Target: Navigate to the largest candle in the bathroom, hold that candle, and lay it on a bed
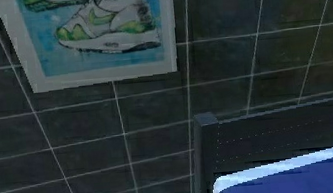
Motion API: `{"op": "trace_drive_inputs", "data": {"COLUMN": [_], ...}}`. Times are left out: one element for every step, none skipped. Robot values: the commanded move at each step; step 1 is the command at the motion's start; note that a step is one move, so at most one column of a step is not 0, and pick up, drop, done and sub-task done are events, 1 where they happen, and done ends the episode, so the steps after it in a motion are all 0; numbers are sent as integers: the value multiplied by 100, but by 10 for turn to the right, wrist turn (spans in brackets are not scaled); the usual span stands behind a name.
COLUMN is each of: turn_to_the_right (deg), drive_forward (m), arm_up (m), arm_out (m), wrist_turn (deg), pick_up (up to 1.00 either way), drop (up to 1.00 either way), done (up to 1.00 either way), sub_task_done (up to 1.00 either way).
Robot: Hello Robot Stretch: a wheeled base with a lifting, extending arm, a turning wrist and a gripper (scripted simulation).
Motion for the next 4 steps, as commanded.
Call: {"op": "trace_drive_inputs", "data": {"turn_to_the_right": [0, 0, 0, 0], "drive_forward": [0, 0, 0, 0], "arm_up": [-26, -50, 0, 0], "arm_out": [0, 0, 0, -10], "wrist_turn": [0, 0, 0, 0], "pick_up": [0, 0, 0, 0], "drop": [0, 0, 100, 0], "done": [0, 0, 0, 0], "sub_task_done": [0, 0, 0, 0]}}
